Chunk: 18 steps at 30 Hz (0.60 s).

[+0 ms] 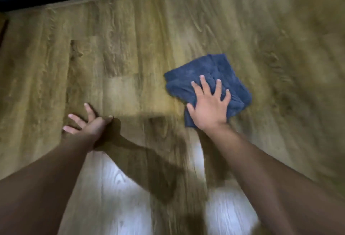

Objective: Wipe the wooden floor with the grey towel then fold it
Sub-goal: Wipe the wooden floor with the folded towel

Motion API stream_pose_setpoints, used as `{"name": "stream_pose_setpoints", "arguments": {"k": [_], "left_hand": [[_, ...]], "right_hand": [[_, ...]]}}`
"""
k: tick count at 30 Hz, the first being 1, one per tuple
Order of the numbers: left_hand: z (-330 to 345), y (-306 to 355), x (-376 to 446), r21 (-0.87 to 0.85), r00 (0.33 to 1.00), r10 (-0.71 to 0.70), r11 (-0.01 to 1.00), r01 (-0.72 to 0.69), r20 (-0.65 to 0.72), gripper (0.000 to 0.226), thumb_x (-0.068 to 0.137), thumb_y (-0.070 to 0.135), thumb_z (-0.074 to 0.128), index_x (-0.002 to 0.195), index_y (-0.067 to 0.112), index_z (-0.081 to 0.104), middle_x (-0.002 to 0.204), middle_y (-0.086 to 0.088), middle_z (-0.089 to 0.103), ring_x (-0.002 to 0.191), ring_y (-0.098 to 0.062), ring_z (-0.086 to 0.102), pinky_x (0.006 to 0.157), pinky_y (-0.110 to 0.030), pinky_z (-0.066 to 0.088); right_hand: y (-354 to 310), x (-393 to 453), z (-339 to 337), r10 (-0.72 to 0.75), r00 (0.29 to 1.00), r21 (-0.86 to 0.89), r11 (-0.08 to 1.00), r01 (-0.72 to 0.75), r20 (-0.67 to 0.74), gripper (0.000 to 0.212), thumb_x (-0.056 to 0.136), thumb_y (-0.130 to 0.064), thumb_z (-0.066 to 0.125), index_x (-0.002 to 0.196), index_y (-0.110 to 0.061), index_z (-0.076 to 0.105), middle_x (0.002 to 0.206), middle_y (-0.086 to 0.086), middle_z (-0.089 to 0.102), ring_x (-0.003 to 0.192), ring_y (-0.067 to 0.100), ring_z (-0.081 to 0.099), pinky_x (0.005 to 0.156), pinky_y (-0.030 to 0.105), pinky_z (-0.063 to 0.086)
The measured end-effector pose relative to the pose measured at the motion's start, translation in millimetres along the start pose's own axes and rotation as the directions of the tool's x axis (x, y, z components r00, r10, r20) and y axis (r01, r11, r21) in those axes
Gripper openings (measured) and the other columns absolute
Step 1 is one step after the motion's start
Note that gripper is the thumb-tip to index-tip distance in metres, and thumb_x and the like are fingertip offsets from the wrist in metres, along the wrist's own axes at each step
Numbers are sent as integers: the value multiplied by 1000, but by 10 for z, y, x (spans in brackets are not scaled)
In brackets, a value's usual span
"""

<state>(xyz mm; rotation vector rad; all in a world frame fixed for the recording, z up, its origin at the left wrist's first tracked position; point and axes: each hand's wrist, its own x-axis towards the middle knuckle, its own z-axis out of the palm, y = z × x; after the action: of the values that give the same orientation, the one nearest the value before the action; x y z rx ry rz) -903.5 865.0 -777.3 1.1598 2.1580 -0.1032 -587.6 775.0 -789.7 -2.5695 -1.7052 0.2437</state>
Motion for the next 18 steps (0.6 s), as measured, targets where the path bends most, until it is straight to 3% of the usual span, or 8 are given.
{"name": "stream_pose_setpoints", "arguments": {"k": [4, 8, 13, 15, 18], "left_hand": [[12, -56, -330, 17, 991, 104, 995, -103, -87, 85, 95, 62, 50, 158, 43, -4, 167, -5, -19, 150, -43, -20, 115, -67, -7], [388, -482, -1121, -67, 955, 204, 972, -223, -215, 78, 98, 53, 51, 159, 40, 6, 168, 3, -13, 153, -25, -19, 110, -74, -7], [951, -1083, -2193, -92, 927, 372, 926, -367, 45, 75, 97, 57, 46, 151, 51, -7, 160, 9, -36, 142, -12, -39, 112, -68, -18], [1084, -1161, -2287, -88, 930, 360, 931, -353, 74, 72, 100, 57, 39, 154, 45, -7, 162, 7, -31, 146, -15, -34, 115, -63, -18], [1244, -1127, -2251, 54, 937, 340, 937, -345, 83, 74, 101, 63, 23, 160, 28, -5, 165, -2, -25, 149, -25, -30, 118, -58, -17]], "right_hand": [[989, -675, -73, 211, 977, 26, 977, -211, 9, 74, 91, -57, 52, 156, -39, 20, 168, -10, 6, 152, 40, 2, 115, 67, 10], [1411, -1100, -86, 314, 949, 42, 948, -314, 15, 71, 91, -55, 52, 154, -38, 24, 168, -9, 9, 151, 42, 5, 115, 67, 11], [1241, -1316, -134, 316, 945, 49, 946, -321, 86, 71, 92, -55, 51, 155, -36, 24, 168, -6, 5, 150, 47, 2, 114, 71, 9], [1053, -1552, -118, 257, 961, 11, 966, -259, 106, 74, 92, -56, 52, 156, -37, 22, 169, -5, 4, 150, 47, 1, 115, 71, 8], [639, -2161, -58, 132, 985, -15, 991, -131, 114, 81, 86, -58, 58, 157, -37, 24, 169, -3, 6, 151, 48, 1, 115, 70, 7]]}}
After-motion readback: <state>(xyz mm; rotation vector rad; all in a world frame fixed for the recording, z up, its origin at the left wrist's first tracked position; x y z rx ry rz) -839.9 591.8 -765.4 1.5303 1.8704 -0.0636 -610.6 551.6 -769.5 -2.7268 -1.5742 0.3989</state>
